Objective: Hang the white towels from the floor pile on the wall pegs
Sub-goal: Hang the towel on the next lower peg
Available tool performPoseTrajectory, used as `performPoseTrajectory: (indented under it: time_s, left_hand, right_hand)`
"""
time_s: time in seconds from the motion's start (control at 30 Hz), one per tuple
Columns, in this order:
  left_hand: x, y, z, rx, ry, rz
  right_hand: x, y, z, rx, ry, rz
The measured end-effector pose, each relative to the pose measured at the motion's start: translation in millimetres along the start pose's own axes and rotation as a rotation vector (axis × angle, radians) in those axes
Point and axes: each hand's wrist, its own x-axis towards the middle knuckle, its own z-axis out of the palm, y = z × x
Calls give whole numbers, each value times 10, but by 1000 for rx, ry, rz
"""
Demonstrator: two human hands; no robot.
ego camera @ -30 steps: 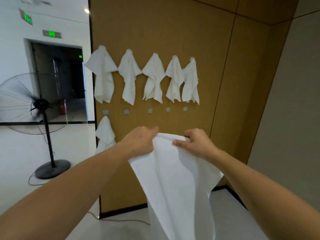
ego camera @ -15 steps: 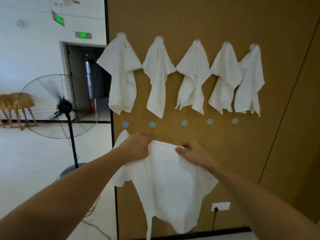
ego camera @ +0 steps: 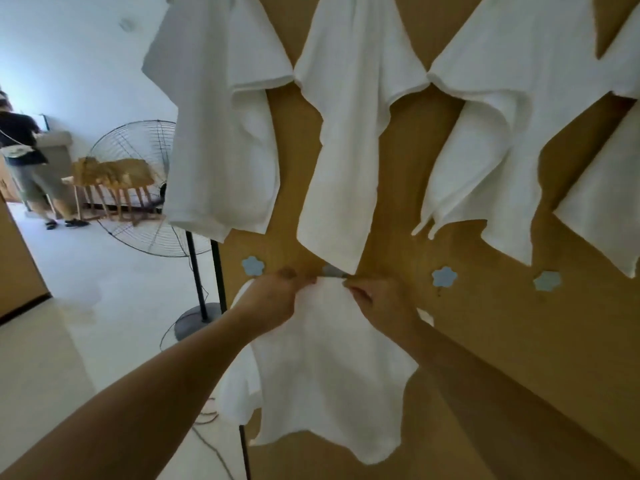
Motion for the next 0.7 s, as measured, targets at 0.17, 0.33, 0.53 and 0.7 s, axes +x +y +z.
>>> performPoseTrajectory:
  time_s: [0.17, 0.33, 0.53, 0.7]
  left_hand:
    - [304, -170, 475, 90, 49, 29]
    - [153, -177, 995, 8, 140, 28]
    - [38, 283, 1535, -431, 275, -158]
    - [93, 279, 1590, -399, 375, -127]
  right_hand:
    - [107, 433, 580, -230, 147, -116]
    - [-229, 534, 1111, -67, 281, -15]
    - [-383, 345, 1413, 121, 314, 108]
    - [-450, 216, 1438, 36, 309, 127]
